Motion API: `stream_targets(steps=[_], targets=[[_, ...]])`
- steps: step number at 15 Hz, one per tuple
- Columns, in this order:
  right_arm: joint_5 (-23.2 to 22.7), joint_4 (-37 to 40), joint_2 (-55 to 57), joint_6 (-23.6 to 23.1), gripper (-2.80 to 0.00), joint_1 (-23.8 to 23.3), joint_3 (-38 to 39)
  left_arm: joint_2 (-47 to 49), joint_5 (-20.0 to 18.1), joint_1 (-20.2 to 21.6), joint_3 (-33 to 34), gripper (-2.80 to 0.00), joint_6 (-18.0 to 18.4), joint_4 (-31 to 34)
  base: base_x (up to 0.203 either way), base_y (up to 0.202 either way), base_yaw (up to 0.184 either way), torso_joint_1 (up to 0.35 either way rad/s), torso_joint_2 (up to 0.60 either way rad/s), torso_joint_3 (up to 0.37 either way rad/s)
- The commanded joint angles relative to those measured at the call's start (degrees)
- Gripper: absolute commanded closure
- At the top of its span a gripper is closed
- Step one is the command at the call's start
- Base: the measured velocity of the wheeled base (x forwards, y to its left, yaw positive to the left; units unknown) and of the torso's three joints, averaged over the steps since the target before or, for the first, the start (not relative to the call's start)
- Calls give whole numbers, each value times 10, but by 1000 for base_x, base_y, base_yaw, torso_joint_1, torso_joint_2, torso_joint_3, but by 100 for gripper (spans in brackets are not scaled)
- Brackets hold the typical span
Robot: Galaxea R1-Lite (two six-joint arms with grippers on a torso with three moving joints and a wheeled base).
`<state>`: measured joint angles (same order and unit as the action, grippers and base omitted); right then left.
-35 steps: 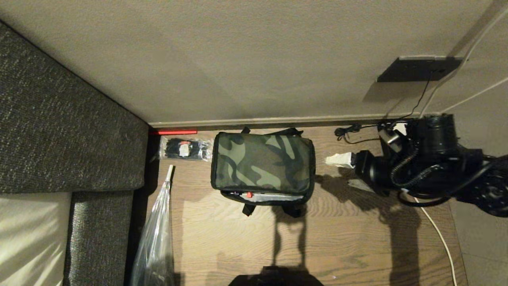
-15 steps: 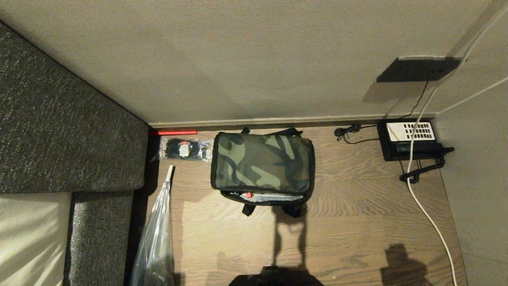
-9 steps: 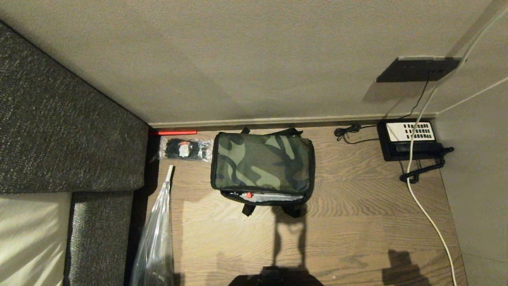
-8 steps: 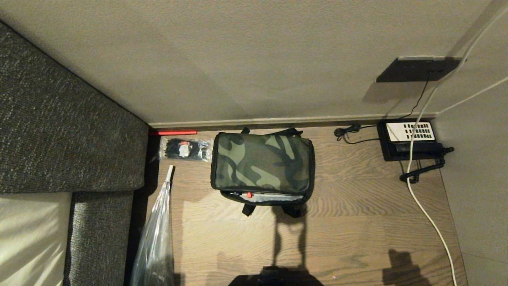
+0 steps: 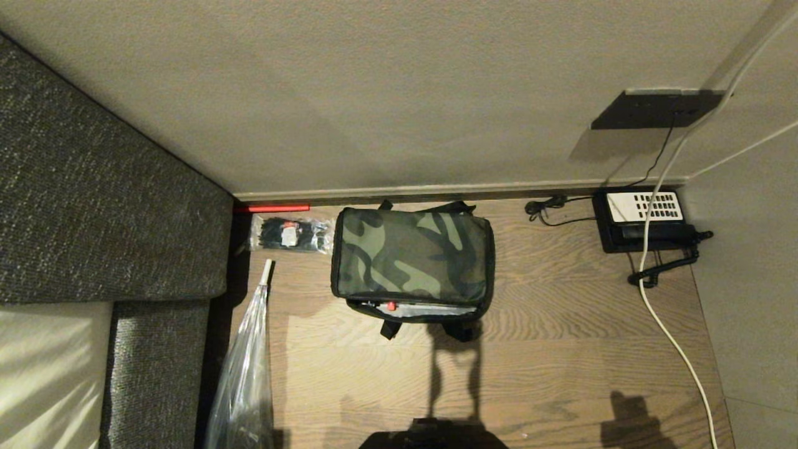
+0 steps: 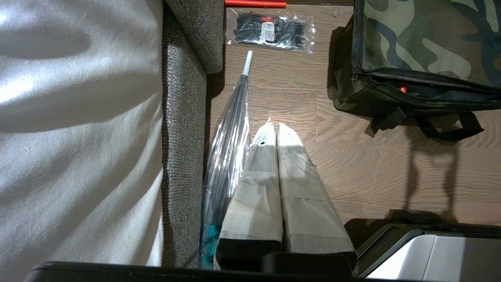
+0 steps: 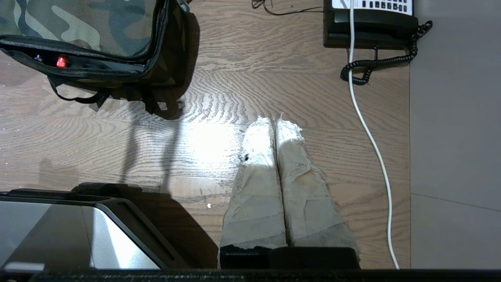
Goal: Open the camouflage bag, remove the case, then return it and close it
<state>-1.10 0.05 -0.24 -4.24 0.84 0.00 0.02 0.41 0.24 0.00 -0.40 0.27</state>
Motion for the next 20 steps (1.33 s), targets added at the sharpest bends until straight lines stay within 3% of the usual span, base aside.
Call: stream_targets(steps=[1, 13, 20], targets=[[0, 0, -1, 1, 0, 0, 0, -1, 0, 0, 2, 0, -1, 0, 0, 0, 0, 0, 0, 0], [0, 0, -1, 9, 0, -1, 0, 0, -1, 0, 1, 0, 1, 1, 0, 0, 0, 0, 1, 3], [0, 0, -1, 10, 0, -1, 0, 0, 0, 0, 1, 0, -1, 2, 0, 0, 0, 2, 4, 185]])
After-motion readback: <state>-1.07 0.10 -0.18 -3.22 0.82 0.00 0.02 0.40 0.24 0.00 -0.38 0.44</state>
